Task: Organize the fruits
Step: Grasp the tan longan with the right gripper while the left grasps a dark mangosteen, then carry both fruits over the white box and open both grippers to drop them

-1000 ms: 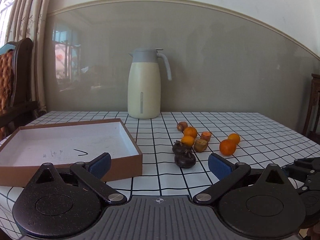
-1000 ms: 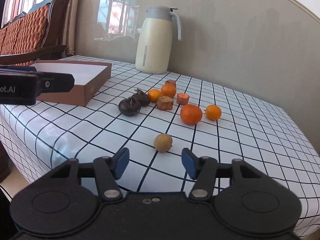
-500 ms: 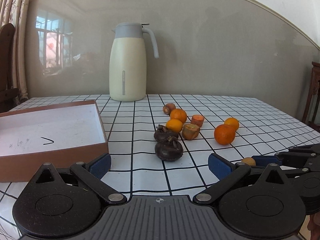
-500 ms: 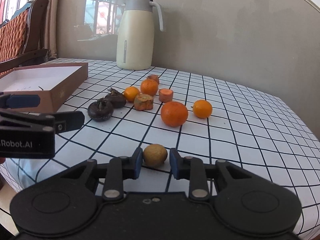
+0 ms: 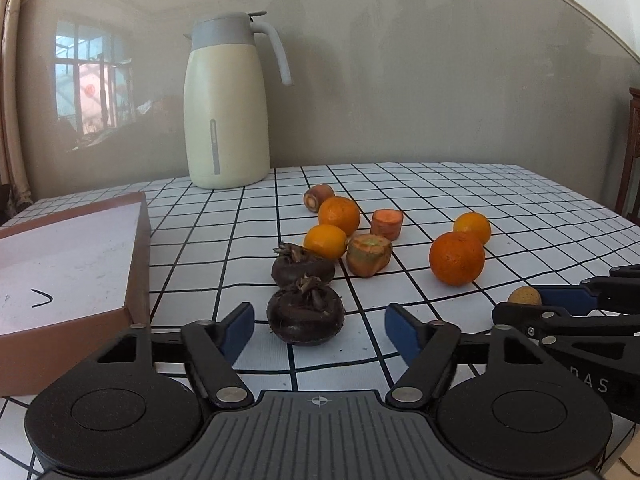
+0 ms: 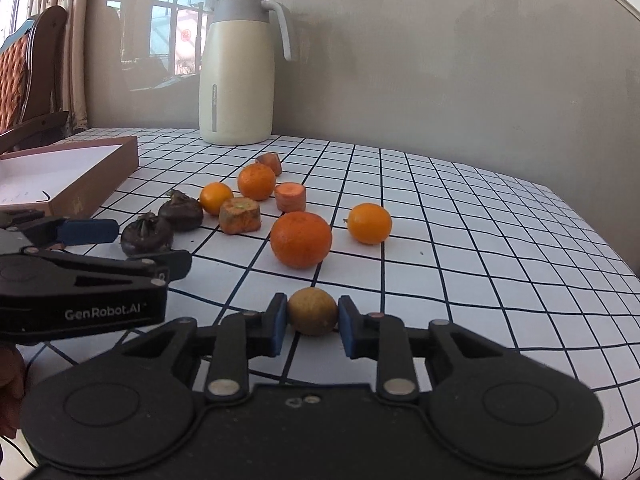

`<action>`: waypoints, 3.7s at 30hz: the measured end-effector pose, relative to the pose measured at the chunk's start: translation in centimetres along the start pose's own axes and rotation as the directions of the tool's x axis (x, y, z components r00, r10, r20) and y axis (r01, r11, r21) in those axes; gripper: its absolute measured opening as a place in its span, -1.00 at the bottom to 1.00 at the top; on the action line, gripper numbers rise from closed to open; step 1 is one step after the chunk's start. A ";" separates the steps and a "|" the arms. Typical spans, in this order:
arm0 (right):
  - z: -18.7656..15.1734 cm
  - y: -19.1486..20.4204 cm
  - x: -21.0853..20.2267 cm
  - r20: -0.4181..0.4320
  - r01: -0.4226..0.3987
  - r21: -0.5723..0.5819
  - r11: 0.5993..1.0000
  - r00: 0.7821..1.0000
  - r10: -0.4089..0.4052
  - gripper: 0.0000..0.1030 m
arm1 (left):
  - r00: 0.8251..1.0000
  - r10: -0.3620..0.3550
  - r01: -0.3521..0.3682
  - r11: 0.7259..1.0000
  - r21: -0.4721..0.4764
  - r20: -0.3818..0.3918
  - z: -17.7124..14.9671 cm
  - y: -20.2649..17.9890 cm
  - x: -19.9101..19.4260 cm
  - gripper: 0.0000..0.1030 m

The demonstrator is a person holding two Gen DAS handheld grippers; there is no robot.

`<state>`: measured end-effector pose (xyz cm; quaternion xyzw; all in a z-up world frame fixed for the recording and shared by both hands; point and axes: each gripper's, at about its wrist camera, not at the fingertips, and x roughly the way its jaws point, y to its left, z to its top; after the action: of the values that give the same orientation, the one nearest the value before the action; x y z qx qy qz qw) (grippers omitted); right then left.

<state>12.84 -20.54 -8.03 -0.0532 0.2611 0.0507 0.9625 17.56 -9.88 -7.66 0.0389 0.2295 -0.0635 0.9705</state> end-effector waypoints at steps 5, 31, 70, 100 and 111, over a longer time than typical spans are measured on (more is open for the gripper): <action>0.4 -0.4 0.6 -0.006 -0.001 0.034 0.999 1.000 0.001 -0.64 | 0.999 0.000 0.000 1.000 -0.015 -0.038 0.3 0.1 0.8 0.16; 0.2 0.0 -2.0 0.060 0.018 0.018 1.000 0.998 -0.019 -0.66 | 0.999 -0.040 0.040 0.999 -0.017 0.019 0.1 0.5 -2.4 -0.16; 8.7 16.9 -3.2 0.303 -0.359 -0.144 0.922 0.871 0.387 -0.66 | 0.891 0.432 -0.397 0.890 -0.224 0.139 -0.6 24.3 -15.1 -0.16; 12.7 20.5 3.6 0.303 -0.311 -0.183 0.933 0.885 0.354 0.88 | 0.821 0.559 -0.515 0.812 -0.274 0.115 -0.2 28.4 -11.2 1.00; 10.9 18.1 1.4 0.281 -0.297 -0.150 0.943 0.901 0.329 0.88 | 0.774 0.613 -0.563 0.781 -0.270 0.161 0.2 25.5 -12.7 1.00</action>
<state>17.22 -1.12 -0.75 -0.0520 0.1128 0.2259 0.9662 9.96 16.62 -0.62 -0.0001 0.0920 0.2645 0.9600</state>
